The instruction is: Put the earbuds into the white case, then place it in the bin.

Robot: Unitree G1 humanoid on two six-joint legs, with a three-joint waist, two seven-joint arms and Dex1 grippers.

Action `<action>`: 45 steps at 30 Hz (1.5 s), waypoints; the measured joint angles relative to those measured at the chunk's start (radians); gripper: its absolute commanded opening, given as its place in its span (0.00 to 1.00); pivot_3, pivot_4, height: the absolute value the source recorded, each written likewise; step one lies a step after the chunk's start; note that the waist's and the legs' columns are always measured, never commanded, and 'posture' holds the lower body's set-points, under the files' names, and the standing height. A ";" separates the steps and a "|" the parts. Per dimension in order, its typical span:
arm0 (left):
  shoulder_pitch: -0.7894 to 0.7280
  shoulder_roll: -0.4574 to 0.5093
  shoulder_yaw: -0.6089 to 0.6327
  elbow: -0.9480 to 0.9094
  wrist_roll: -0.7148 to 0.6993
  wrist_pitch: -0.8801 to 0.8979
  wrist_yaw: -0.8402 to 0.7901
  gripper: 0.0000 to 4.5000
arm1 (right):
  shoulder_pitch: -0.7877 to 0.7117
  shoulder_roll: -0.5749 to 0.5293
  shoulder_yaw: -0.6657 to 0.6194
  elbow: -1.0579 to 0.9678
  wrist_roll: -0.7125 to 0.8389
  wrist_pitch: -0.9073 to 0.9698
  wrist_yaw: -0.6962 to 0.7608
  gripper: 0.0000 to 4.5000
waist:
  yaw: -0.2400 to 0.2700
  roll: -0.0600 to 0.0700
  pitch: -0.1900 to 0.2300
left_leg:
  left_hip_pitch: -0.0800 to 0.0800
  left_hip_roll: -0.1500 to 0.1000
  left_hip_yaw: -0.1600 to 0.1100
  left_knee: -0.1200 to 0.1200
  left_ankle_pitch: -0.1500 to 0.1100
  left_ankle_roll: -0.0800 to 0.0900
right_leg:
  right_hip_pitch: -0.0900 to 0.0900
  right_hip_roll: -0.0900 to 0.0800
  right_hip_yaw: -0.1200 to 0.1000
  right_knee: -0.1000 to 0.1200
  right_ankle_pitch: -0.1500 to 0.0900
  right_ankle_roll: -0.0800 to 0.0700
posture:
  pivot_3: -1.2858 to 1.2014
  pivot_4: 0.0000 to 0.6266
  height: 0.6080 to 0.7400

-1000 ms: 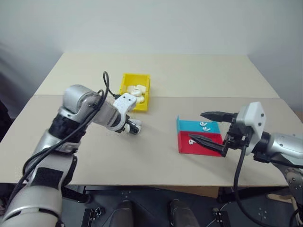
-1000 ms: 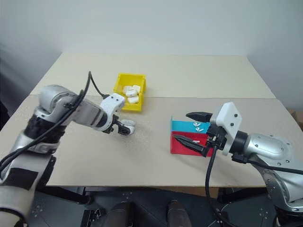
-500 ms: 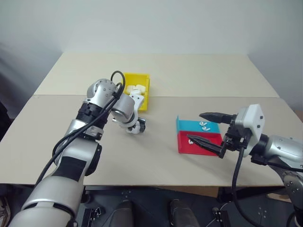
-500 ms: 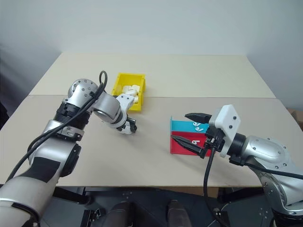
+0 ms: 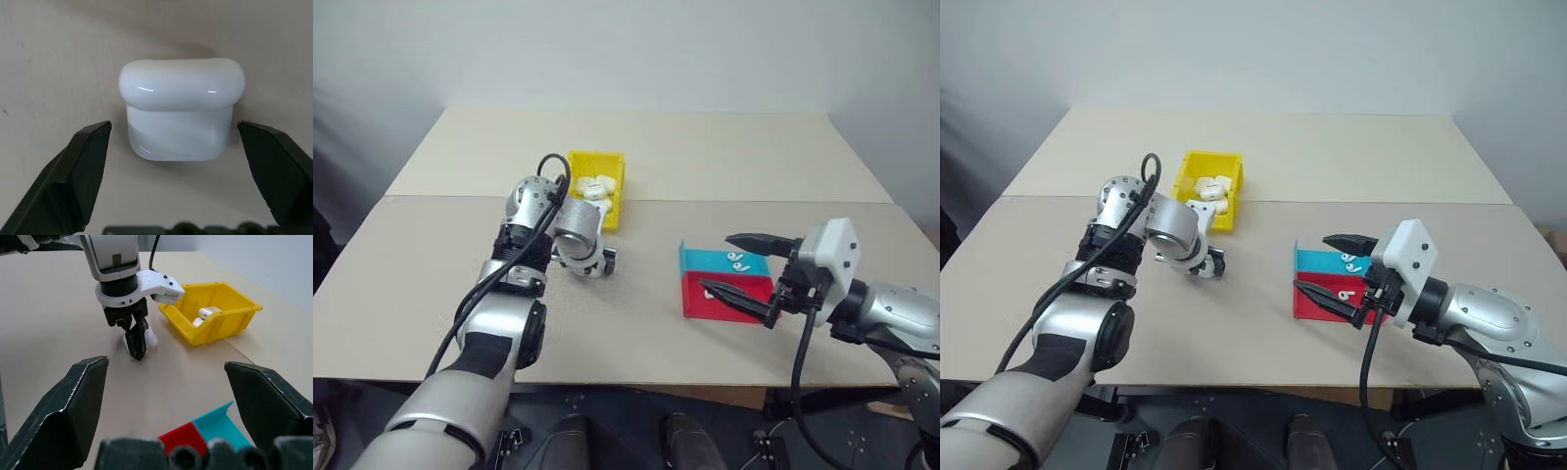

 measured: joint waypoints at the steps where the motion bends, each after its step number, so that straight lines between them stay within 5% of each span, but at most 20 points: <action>1: 0.000 0.000 0.001 -0.003 0.009 0.000 0.000 0.72 | 0.001 0.001 0.000 -0.002 0.000 0.000 0.000 1.00 | 0.000 0.000 0.000 | 0.000 0.000 0.000 0.000 0.000 0.000 | 0.000 0.000 0.000 0.000 0.000 0.000 | 0.52 0.24 1.00; 3: 0.002 0.002 0.004 -0.009 0.015 0.000 0.001 0.61 | 0.001 0.002 0.000 -0.007 0.000 0.000 0.000 1.00 | 0.000 0.000 0.000 | 0.000 0.000 0.000 0.000 0.000 0.000 | 0.000 0.000 0.000 0.000 0.000 0.000 | 0.52 0.24 1.00; 13: 0.112 0.082 -0.032 -0.239 0.049 0.000 -0.077 0.61 | 0.002 0.003 0.002 -0.010 0.000 -0.003 0.001 1.00 | -0.005 0.000 0.000 | 0.000 0.000 0.000 0.000 0.000 -0.001 | -0.001 0.000 0.000 0.000 0.000 0.000 | 0.52 0.24 1.00; 19: 0.244 0.368 -0.127 -0.668 -0.018 -0.001 -0.384 0.61 | 0.007 0.003 -0.001 -0.005 -0.001 -0.007 0.013 1.00 | -0.002 0.000 0.000 | 0.000 0.001 0.000 -0.003 0.003 -0.006 | -0.001 0.000 0.000 0.001 0.000 -0.001 | 0.52 0.24 1.00; 23: 0.399 0.486 -0.073 -0.943 0.010 -0.171 -0.759 0.61 | -0.030 0.002 0.007 0.031 -0.001 -0.019 0.032 1.00 | 0.002 0.001 -0.001 | 0.001 0.001 0.001 -0.002 0.003 -0.006 | 0.000 -0.001 -0.001 0.000 0.000 -0.002 | 0.52 0.24 1.00; 28: 0.636 0.471 0.003 -1.067 0.111 -0.589 -1.268 0.61 | -0.072 -0.003 0.016 0.071 -0.001 -0.023 0.062 1.00 | 0.002 0.001 -0.001 | 0.001 0.002 0.001 -0.002 0.003 -0.006 | 0.000 0.000 -0.001 0.000 -0.002 -0.007 | 0.52 0.24 1.00; 36: 0.708 0.438 -0.061 -1.022 0.349 -1.069 -1.872 0.61 | -0.104 -0.051 0.015 0.104 -0.002 -0.024 0.110 1.00 | 0.007 0.001 -0.001 | 0.001 0.002 0.001 -0.002 0.003 -0.006 | 0.001 0.000 0.000 -0.001 -0.003 -0.008 | 0.52 0.24 1.00; 45: 0.695 0.286 -0.080 -0.896 0.410 -1.305 -2.124 0.61 | -0.109 -0.147 0.019 0.120 -0.046 -0.024 0.152 1.00 | 0.008 0.001 -0.001 | 0.000 0.002 0.000 0.000 0.002 -0.004 | 0.000 0.000 -0.001 -0.001 0.000 -0.001 | 0.52 0.24 1.00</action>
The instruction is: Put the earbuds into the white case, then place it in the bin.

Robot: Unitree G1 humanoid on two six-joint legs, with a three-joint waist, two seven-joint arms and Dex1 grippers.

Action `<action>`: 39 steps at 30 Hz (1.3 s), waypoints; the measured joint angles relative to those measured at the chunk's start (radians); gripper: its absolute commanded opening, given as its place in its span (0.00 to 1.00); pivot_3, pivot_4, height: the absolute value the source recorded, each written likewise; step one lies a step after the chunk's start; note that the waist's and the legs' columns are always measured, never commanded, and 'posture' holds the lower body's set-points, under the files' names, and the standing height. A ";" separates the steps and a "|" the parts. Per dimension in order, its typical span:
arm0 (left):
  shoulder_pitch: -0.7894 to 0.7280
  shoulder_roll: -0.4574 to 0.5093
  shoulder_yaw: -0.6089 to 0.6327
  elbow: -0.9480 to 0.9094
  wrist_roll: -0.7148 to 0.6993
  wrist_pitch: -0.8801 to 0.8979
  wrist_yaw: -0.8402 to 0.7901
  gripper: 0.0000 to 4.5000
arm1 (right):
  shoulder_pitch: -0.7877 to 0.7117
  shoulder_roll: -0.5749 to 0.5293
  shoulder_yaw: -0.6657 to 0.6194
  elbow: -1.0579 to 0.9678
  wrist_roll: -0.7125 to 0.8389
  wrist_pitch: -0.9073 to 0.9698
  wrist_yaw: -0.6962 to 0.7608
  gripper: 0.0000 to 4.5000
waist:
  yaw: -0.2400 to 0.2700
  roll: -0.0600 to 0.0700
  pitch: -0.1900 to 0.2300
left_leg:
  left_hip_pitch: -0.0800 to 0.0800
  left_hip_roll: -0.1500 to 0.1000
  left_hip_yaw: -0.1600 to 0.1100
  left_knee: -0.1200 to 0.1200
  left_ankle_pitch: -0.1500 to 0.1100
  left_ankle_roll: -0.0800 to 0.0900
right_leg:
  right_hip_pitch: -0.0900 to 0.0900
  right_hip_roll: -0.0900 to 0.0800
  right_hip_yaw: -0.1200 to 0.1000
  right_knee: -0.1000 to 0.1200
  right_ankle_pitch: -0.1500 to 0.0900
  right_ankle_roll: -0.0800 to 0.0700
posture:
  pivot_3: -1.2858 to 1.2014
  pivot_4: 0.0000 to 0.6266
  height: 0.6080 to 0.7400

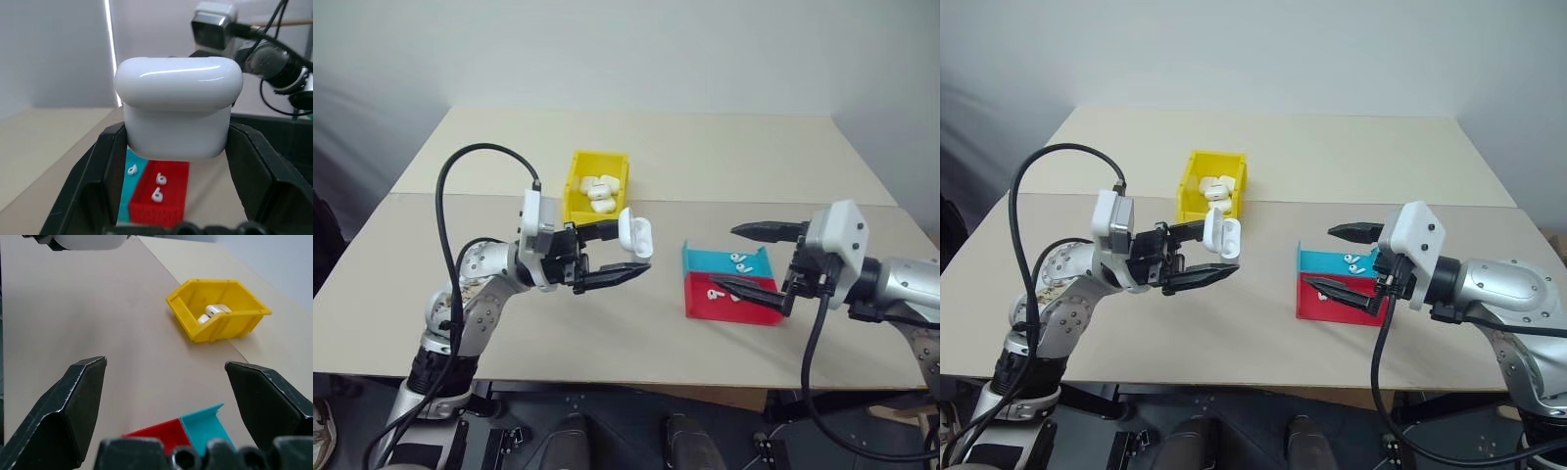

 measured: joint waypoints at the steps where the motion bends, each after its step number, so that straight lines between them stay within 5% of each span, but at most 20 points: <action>1: -0.003 -0.015 0.003 0.000 -0.012 0.001 -0.004 0.61 | 0.000 -0.024 0.004 0.009 -0.017 0.001 0.006 1.00 | 0.000 0.000 0.000 | 0.000 0.000 0.000 0.000 0.000 0.000 | 0.000 0.000 0.000 0.000 -0.001 0.002 | 0.52 0.24 1.00; 6: -0.008 -0.050 0.011 -0.004 -0.033 0.007 -0.008 0.61 | -0.066 -0.137 0.085 0.075 -0.066 0.027 0.078 1.00 | -0.011 0.000 0.000 | 0.001 0.000 0.000 0.000 0.000 0.000 | 0.000 0.000 0.000 0.001 -0.002 0.003 | 0.52 0.24 1.00; 11: -0.006 -0.082 0.016 -0.027 -0.048 0.027 0.006 0.61 | -0.201 -0.221 0.244 0.149 -0.145 0.030 0.205 0.66 | -0.014 0.001 0.000 | 0.001 0.001 0.000 0.000 0.000 0.000 | 0.000 0.000 0.001 0.001 -0.002 0.003 | 0.52 0.24 1.00; 25: 0.021 -0.119 0.022 -0.134 -0.116 0.094 0.049 0.61 | -0.495 -0.046 0.678 0.405 -0.498 0.036 0.333 0.66 | -0.010 0.001 0.000 | 0.000 0.001 0.000 0.001 0.000 0.000 | -0.001 0.001 0.000 0.001 -0.001 0.003 | 0.52 0.24 1.00; 39: 0.018 -0.114 0.023 -0.198 -0.164 0.153 0.116 0.61 | -0.558 0.062 0.777 0.563 -0.705 -0.021 0.385 0.66 | -0.011 0.001 0.000 | 0.001 0.001 0.000 0.001 0.000 0.000 | -0.001 0.001 0.000 0.001 -0.001 0.002 | 0.52 0.24 1.00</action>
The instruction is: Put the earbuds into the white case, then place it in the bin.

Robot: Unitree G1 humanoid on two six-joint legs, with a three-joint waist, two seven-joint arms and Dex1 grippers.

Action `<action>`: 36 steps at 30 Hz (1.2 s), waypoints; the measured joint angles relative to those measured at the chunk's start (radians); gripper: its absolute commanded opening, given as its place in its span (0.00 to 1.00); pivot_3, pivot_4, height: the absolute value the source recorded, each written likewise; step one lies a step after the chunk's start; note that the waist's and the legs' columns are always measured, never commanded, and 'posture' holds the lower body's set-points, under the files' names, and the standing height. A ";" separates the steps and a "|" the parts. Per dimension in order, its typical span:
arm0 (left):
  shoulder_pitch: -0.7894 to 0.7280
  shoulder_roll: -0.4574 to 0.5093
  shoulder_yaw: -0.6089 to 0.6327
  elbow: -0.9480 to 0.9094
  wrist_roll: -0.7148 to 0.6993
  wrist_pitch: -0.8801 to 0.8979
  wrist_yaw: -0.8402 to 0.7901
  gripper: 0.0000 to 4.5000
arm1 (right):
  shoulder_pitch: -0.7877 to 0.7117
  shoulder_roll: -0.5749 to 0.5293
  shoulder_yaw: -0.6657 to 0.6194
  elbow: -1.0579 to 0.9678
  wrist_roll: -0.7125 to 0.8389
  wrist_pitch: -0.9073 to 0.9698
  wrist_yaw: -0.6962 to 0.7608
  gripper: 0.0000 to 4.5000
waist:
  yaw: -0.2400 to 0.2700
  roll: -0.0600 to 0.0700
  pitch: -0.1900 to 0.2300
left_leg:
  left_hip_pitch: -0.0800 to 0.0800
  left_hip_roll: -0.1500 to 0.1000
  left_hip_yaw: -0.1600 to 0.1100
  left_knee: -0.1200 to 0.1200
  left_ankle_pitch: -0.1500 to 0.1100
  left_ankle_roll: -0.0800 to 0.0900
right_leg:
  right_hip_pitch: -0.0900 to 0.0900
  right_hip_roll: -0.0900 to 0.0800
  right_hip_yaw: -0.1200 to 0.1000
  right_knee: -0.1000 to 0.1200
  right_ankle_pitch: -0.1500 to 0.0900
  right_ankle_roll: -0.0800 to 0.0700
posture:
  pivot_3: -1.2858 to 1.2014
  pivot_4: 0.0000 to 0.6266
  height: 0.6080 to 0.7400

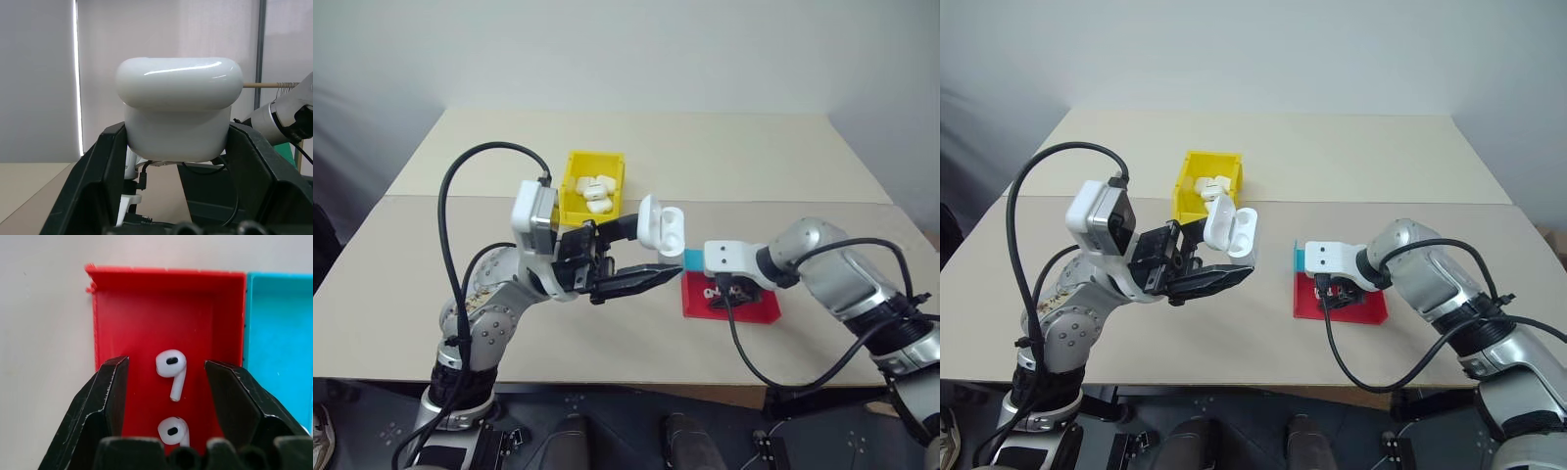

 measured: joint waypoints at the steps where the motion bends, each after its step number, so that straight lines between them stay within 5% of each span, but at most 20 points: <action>1: 0.000 0.000 0.000 0.000 0.000 0.000 0.000 0.61 | 0.000 0.007 0.003 0.009 -0.015 -0.003 0.000 0.66 | -0.001 0.000 0.000 | 0.000 0.000 0.000 0.000 0.000 0.000 | 0.000 0.000 0.000 0.000 0.000 0.000 | 0.52 0.24 1.00; 6: 0.000 -0.002 -0.005 -0.006 0.000 0.000 0.005 0.61 | -0.001 0.030 0.005 0.027 -0.048 -0.019 0.010 0.62 | -0.001 0.000 0.000 | 0.001 0.000 0.000 0.000 0.000 0.000 | 0.001 0.000 0.000 0.000 0.000 0.000 | 0.52 0.24 1.00; 13: 0.000 0.001 -0.005 -0.017 0.000 0.000 0.003 0.61 | 0.005 0.038 0.003 0.014 -0.057 -0.021 0.029 0.15 | -0.001 0.000 0.000 | 0.001 0.000 0.000 0.000 0.000 0.000 | 0.001 0.000 0.000 0.000 0.000 0.000 | 0.52 0.24 1.00; 21: -0.003 0.011 -0.007 -0.015 0.000 0.001 -0.022 0.61 | 0.071 0.037 -0.075 -0.083 -0.025 0.066 0.015 0.14 | 0.000 0.000 0.000 | 0.000 0.000 0.000 0.000 0.000 0.000 | 0.000 0.000 0.000 0.000 0.000 0.000 | 0.52 0.24 1.00; 27: -0.042 0.003 -0.009 0.016 -0.004 0.005 -0.051 0.61 | 0.095 0.042 -0.412 -0.285 0.186 0.281 -0.048 0.14 | 0.001 0.000 0.000 | 0.000 0.000 0.000 0.000 0.000 0.000 | 0.001 0.000 0.000 0.000 0.001 -0.001 | 0.52 0.24 1.00; 31: -0.082 -0.003 -0.039 0.039 -0.003 0.052 -0.033 0.61 | 0.139 0.179 -0.738 -0.402 0.390 0.354 -0.164 0.14 | 0.002 0.000 0.000 | 0.000 0.000 -0.001 0.000 0.000 0.000 | 0.001 0.000 -0.001 0.000 0.000 0.000 | 0.52 0.24 1.00; 36: -0.111 0.017 -0.046 0.041 -0.003 0.125 0.012 0.61 | 0.224 0.304 -0.972 -0.502 0.611 0.403 -0.288 0.14 | 0.001 0.000 0.000 | -0.001 0.000 -0.001 0.000 0.000 0.000 | 0.001 0.000 -0.001 0.000 0.000 0.000 | 0.52 0.24 1.00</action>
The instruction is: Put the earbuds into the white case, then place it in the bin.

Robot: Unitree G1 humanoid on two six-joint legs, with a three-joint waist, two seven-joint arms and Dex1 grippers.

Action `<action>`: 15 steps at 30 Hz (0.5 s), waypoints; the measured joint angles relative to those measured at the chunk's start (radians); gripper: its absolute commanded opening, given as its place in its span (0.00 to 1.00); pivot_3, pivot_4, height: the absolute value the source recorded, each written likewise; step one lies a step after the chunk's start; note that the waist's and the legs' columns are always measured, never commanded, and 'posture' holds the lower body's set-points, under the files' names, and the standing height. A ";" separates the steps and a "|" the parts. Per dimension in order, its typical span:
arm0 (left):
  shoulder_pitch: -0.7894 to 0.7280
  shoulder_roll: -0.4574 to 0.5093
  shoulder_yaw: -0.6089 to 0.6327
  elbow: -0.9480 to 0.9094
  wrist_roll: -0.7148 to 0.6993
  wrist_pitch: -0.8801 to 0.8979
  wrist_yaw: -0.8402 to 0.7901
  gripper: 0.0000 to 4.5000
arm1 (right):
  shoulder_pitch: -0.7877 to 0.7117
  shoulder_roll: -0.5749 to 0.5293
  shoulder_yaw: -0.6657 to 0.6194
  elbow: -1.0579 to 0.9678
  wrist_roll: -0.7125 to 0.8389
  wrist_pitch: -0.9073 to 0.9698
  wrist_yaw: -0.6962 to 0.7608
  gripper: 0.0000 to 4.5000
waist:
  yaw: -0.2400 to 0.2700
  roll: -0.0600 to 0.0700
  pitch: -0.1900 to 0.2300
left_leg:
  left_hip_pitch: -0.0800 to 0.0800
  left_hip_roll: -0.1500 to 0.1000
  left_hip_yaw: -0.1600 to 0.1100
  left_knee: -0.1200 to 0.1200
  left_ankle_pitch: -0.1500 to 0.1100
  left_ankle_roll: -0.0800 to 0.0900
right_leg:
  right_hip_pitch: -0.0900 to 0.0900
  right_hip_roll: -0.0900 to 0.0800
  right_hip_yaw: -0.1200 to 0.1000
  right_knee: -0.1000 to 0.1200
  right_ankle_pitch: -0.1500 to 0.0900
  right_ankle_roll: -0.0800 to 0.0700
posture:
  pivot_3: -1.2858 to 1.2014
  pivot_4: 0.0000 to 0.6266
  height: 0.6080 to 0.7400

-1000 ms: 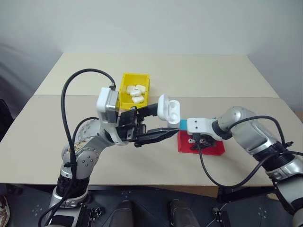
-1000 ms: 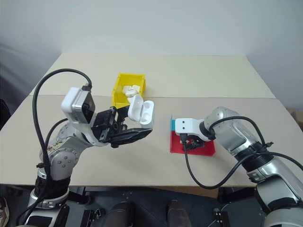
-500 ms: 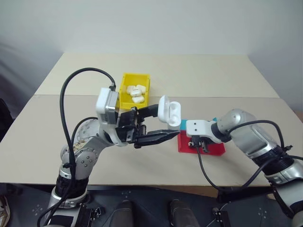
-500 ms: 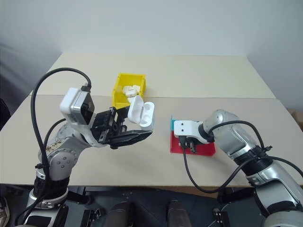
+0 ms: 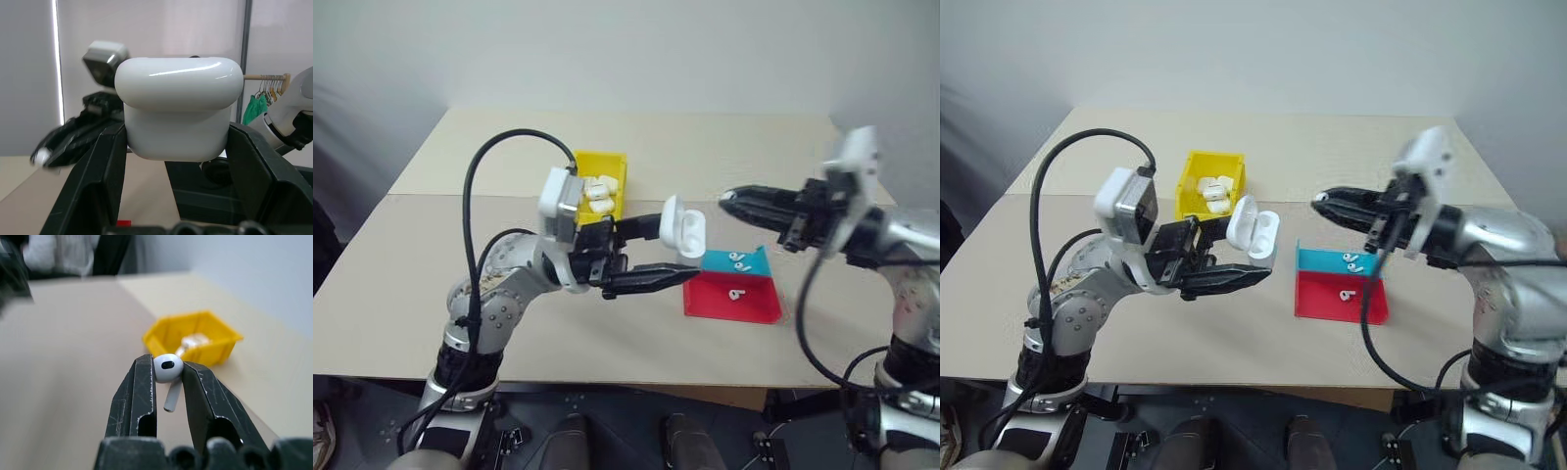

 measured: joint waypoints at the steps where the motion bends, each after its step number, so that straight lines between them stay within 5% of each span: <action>1: -0.005 0.000 -0.001 -0.001 0.000 0.011 0.008 0.61 | 0.003 0.026 -0.043 -0.020 0.062 0.017 -0.033 0.14 | -0.001 0.000 0.000 | 0.000 0.000 0.000 0.000 0.000 0.000 | 0.000 0.000 0.000 0.000 0.000 0.000 | 0.52 0.24 1.00; 6: -0.011 -0.002 -0.003 -0.004 0.000 0.036 0.027 0.61 | 0.016 0.072 -0.154 -0.118 0.374 0.064 -0.189 0.14 | -0.007 0.000 0.000 | 0.001 0.001 0.000 0.000 0.000 0.000 | 0.000 0.001 0.000 0.001 0.000 0.000 | 0.52 0.24 1.00; 15: -0.011 -0.008 -0.007 -0.017 0.005 0.034 0.026 0.61 | 0.035 0.054 -0.053 -0.195 0.663 0.054 -0.404 0.14 | -0.005 0.000 0.000 | 0.001 0.000 0.000 0.000 0.000 0.000 | 0.000 0.000 0.000 0.000 0.000 0.000 | 0.52 0.24 1.00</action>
